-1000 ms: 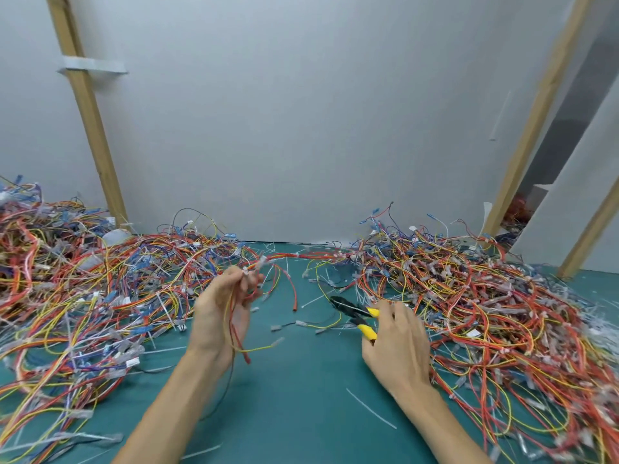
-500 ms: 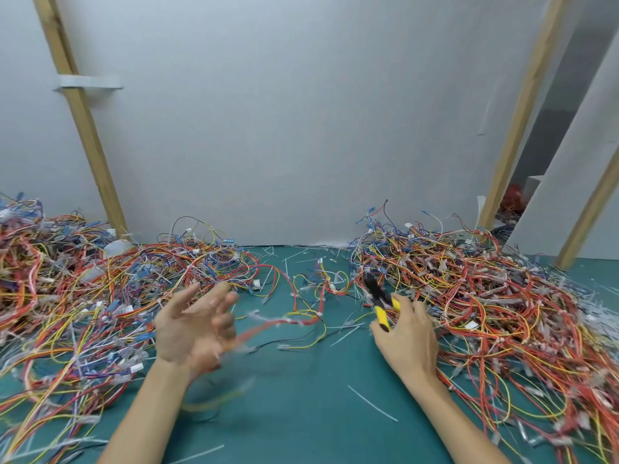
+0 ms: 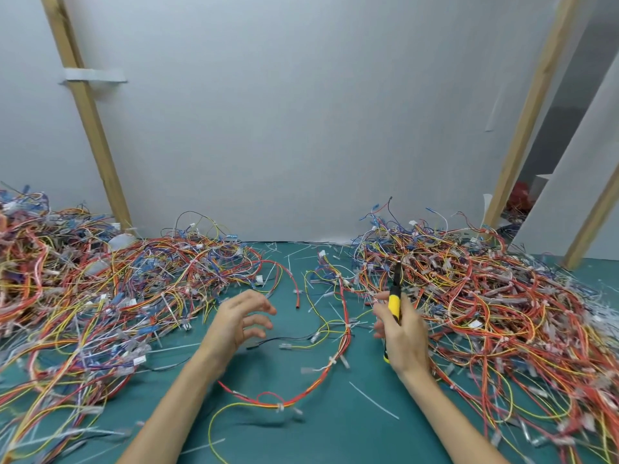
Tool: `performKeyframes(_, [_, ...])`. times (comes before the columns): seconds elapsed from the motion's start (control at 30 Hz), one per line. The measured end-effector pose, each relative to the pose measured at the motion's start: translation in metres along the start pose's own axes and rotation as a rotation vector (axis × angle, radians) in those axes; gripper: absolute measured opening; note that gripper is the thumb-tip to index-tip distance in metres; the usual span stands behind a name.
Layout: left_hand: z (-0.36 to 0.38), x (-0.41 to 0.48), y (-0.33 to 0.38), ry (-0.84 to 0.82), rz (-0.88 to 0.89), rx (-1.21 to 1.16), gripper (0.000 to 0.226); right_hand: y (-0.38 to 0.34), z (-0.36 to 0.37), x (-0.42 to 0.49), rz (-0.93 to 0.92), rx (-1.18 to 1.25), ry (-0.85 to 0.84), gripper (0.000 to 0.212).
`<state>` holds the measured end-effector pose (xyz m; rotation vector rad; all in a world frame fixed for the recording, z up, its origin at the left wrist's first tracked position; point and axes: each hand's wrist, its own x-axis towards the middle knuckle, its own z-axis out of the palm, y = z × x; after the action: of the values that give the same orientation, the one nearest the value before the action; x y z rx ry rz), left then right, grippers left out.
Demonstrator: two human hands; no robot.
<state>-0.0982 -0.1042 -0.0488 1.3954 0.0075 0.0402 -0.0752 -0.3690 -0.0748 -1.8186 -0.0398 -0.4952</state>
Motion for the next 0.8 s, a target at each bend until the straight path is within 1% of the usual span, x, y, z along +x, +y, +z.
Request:
performKeyframes(0.07, [0.013,0.000,-0.004,0.083,0.119,0.348,0.010,0.000,0.001,0.000,0.034,0.072,-0.040,0.023])
performKeyframes(0.1, [0.021,-0.001,-0.007,0.096,0.189,0.495,0.010,0.000,0.001,0.001,0.051,0.103,-0.056,0.023])
performKeyframes(0.17, [0.038,0.002,-0.010,0.056,0.278,0.675,0.012,0.001,0.001,0.002,0.080,0.153,-0.075,0.024])
performKeyframes(0.23, [0.054,0.010,-0.012,-0.021,0.252,0.797,0.014,0.001,0.000,0.003,0.106,0.194,-0.083,0.025])
performKeyframes(0.3, [0.070,0.021,-0.012,-0.066,0.185,0.915,0.023,0.001,0.000,0.004,0.132,0.233,-0.087,0.026])
performKeyframes(0.37, [0.088,0.031,-0.015,-0.051,0.141,0.977,0.031,0.001,-0.001,0.005,0.147,0.251,-0.093,0.027])
performKeyframes(0.5, [0.127,0.038,-0.029,-0.017,0.050,1.024,0.035,0.003,0.000,0.008,0.146,0.247,-0.110,0.025])
performKeyframes(0.63, [0.153,0.046,-0.037,0.093,0.029,1.159,0.045,0.004,-0.001,0.009,0.142,0.222,-0.113,0.027])
performKeyframes(0.7, [0.158,0.051,-0.037,0.122,-0.023,1.176,0.044,0.006,0.000,0.009,0.159,0.260,-0.085,0.019])
performKeyframes(0.77, [0.159,0.055,-0.037,0.124,-0.029,1.151,0.035,0.007,0.001,0.008,0.165,0.287,-0.062,0.012])
performKeyframes(0.8, [0.158,0.056,-0.037,0.131,-0.017,1.108,0.030,0.007,0.001,0.007,0.162,0.286,-0.059,0.014])
